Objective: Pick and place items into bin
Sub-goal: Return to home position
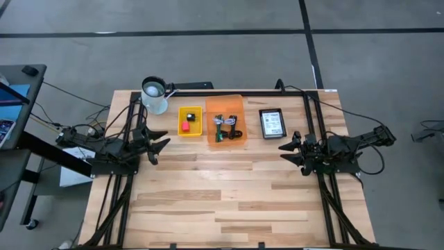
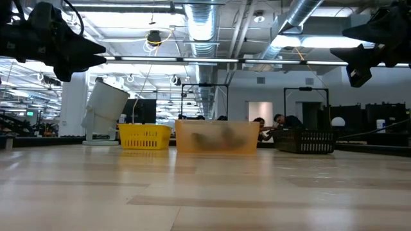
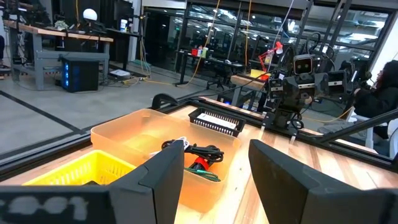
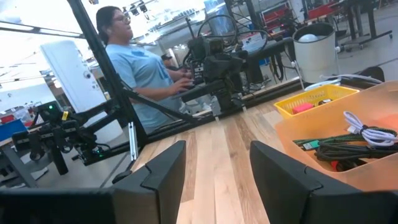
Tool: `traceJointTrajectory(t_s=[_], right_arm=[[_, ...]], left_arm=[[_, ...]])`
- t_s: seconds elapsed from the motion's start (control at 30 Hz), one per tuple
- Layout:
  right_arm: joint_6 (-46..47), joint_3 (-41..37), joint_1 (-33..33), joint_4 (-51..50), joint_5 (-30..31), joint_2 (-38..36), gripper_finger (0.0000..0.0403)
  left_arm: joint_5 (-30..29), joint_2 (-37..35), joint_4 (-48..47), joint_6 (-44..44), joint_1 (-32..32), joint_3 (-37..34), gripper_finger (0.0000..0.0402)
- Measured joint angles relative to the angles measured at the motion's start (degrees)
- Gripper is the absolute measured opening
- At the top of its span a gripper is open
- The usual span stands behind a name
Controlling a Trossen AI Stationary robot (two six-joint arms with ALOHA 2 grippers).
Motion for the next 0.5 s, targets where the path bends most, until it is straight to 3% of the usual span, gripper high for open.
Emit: traceJointTrajectory(t_s=[0.5], right_arm=[[0.0, 0.0, -0.01, -0.01, 0.0, 0.0, 0.0173]], left_arm=[[0.0, 0.0, 0.0, 0.0, 0.0, 0.0, 0.0171]])
